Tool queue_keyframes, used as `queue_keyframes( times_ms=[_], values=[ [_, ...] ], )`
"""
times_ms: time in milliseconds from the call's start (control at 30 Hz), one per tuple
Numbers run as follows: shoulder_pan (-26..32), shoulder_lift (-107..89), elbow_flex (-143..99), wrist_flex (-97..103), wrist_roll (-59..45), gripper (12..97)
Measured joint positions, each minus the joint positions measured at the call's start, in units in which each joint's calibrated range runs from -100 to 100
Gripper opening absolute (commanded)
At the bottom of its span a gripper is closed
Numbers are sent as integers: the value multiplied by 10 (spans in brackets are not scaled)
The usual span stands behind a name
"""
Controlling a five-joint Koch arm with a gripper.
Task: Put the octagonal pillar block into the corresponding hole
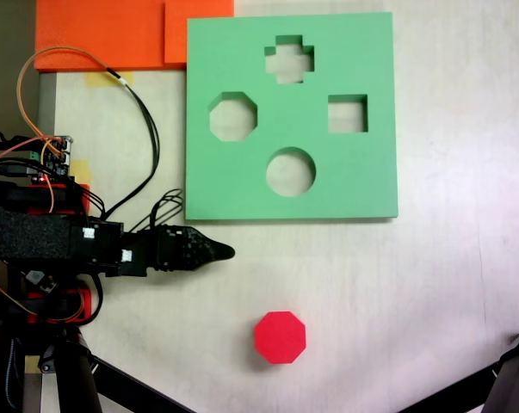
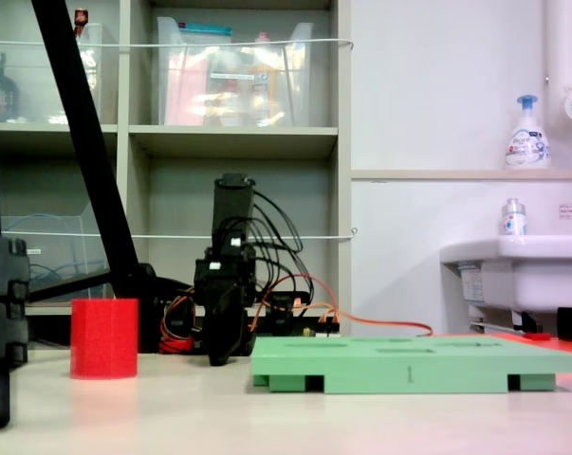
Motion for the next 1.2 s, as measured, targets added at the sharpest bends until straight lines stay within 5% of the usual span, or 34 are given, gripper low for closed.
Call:
queue_keyframes(
  times_ms=[667, 933, 1200],
  values=[
    [-1, 1, -1, 0, 5, 487],
    [-47, 1, -3, 30, 177, 490],
    [-55, 1, -2, -3, 207, 490]
  ],
)
